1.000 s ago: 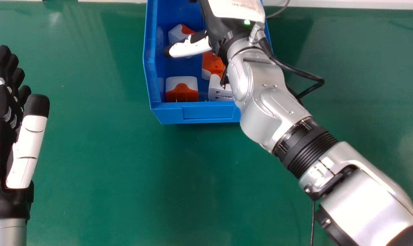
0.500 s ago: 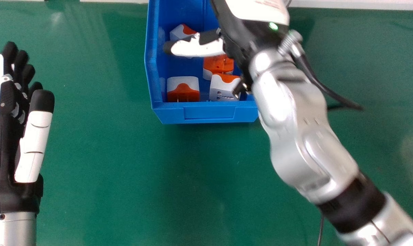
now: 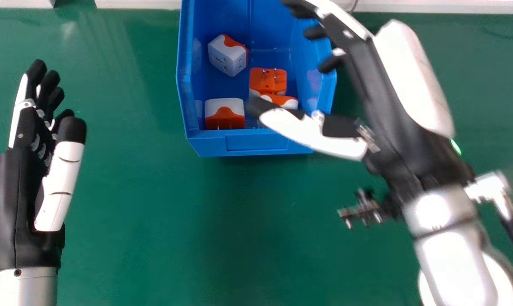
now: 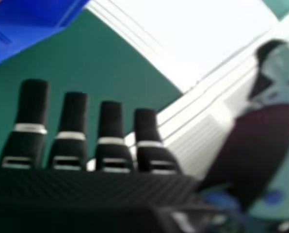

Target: Pick all objects and put in blue box

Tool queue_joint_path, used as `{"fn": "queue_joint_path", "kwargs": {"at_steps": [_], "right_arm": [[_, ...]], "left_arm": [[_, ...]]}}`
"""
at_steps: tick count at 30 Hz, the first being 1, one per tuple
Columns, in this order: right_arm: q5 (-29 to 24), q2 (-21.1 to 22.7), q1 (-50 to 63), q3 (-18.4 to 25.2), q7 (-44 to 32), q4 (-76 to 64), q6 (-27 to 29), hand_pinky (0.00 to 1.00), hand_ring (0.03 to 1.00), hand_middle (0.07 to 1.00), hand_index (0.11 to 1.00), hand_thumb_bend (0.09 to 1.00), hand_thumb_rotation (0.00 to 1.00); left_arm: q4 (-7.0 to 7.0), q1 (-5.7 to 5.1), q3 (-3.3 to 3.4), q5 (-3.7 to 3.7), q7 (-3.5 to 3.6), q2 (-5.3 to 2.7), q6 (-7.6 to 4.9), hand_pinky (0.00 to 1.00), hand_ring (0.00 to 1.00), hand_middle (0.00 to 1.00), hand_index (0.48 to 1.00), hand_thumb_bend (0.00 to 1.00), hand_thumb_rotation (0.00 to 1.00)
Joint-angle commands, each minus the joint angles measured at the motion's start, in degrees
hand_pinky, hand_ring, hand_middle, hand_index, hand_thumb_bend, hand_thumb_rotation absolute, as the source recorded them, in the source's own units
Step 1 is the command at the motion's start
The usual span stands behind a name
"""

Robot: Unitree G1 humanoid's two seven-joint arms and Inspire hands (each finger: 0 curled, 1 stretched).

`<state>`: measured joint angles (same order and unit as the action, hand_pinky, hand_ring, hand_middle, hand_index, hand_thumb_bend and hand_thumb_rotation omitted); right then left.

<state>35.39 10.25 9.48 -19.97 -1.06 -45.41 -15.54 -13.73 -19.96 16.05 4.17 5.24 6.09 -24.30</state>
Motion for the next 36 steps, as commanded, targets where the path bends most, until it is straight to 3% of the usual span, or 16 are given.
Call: {"fn": "queue_joint_path", "kwargs": {"at_steps": [1, 4, 5, 8, 10, 12, 16, 20, 27, 31, 33, 35, 36], "right_arm": [[-5.3, -1.3, 5.2, 2.7, 4.2, 0.5, 7.5, 0.62, 0.783, 0.838, 0.828, 0.41, 0.48], [-14.7, -3.1, 11.2, 5.9, 6.3, 5.3, 15.8, 0.62, 0.789, 0.843, 0.833, 0.402, 0.52], [-17.1, -3.5, 12.5, 6.7, 6.7, 6.9, 18.2, 0.65, 0.808, 0.86, 0.849, 0.397, 0.58], [-24.3, -4.5, 14.3, 8.8, 5.9, 11.7, 24.5, 0.67, 0.829, 0.877, 0.864, 0.39, 0.64], [-28.6, -4.7, 14.8, 10.0, 4.5, 14.0, 26.1, 0.73, 0.875, 0.912, 0.898, 0.369, 0.76], [-33.3, -5.3, 15.0, 11.4, 2.8, 16.5, 26.8, 0.78, 0.914, 0.942, 0.927, 0.346, 0.85], [-39.0, -5.9, 15.0, 13.4, -0.2, 20.9, 28.8, 0.85, 0.945, 0.963, 0.952, 0.312, 0.9], [-41.6, -5.8, 15.2, 14.7, -2.5, 23.2, 28.9, 0.94, 0.978, 0.985, 0.981, 0.278, 0.96], [-42.9, -5.8, 14.6, 16.5, -5.4, 26.9, 30.5, 0.99, 0.996, 0.997, 0.996, 0.268, 0.99], [-42.9, -5.8, 13.1, 17.3, -6.2, 28.4, 30.7, 0.99, 0.998, 0.999, 0.998, 0.275, 1.0], [-43.0, -5.8, 12.3, 17.7, -6.7, 29.0, 30.7, 1.0, 0.999, 0.999, 0.999, 0.275, 1.0], [-43.0, -5.6, 11.4, 18.2, -7.1, 29.6, 30.8, 1.0, 0.999, 1.0, 0.999, 0.274, 1.0], [-42.6, -5.5, 10.8, 18.5, -7.2, 30.2, 31.1, 1.0, 0.999, 1.0, 0.999, 0.274, 1.0]], "left_arm": [[0.88, -0.62, 0.12, -1.0, 0.04, 0.34, -2.48, 0.87, 0.93, 0.94, 0.951, 0.65, 0.8], [2.65, -1.07, 0.3, -1.73, -0.08, 0.6, -4.56, 0.86, 0.93, 0.94, 0.951, 0.65, 0.8], [3.11, -1.26, 0.34, -1.78, 0.05, 0.72, -5.14, 0.85, 0.92, 0.94, 0.947, 0.65, 0.79], [4.23, -1.75, 0.41, -1.55, 0.47, 1.06, -6.65, 0.84, 0.91, 0.94, 0.944, 0.66, 0.79], [5.08, -2.04, 0.54, -1.47, 0.68, 1.27, -7.91, 0.83, 0.91, 0.93, 0.939, 0.66, 0.78], [5.33, -2.8, 0.6, -1.19, 0.88, 1.35, -8.17, 0.82, 0.91, 0.93, 0.932, 0.67, 0.78], [5.45, -4.36, 0.61, -0.39, 1.46, 1.52, -8.96, 0.82, 0.91, 0.93, 0.931, 0.68, 0.78], [5.88, -5.95, 0.79, -0.05, 1.86, 1.76, -10.14, 0.81, 0.91, 0.93, 0.932, 0.7, 0.78], [6.8, -7.97, 0.33, 0.49, 2.34, 1.0, -11.72, 0.82, 0.91, 0.93, 0.937, 0.69, 0.78], [7.59, -7.82, -0.13, 0.08, 2.0, 0.8, -11.3, 0.82, 0.91, 0.93, 0.936, 0.69, 0.78], [8.08, -7.52, -0.17, -0.52, 1.7, 0.81, -11.31, 0.83, 0.91, 0.93, 0.937, 0.69, 0.78], [9.16, -6.79, -0.12, -1.49, 1.47, 1.08, -12.28, 0.83, 0.92, 0.94, 0.938, 0.69, 0.78], [10.16, -6.25, -0.13, -1.62, 1.67, 1.38, -13.16, 0.83, 0.92, 0.94, 0.938, 0.69, 0.78]]}}
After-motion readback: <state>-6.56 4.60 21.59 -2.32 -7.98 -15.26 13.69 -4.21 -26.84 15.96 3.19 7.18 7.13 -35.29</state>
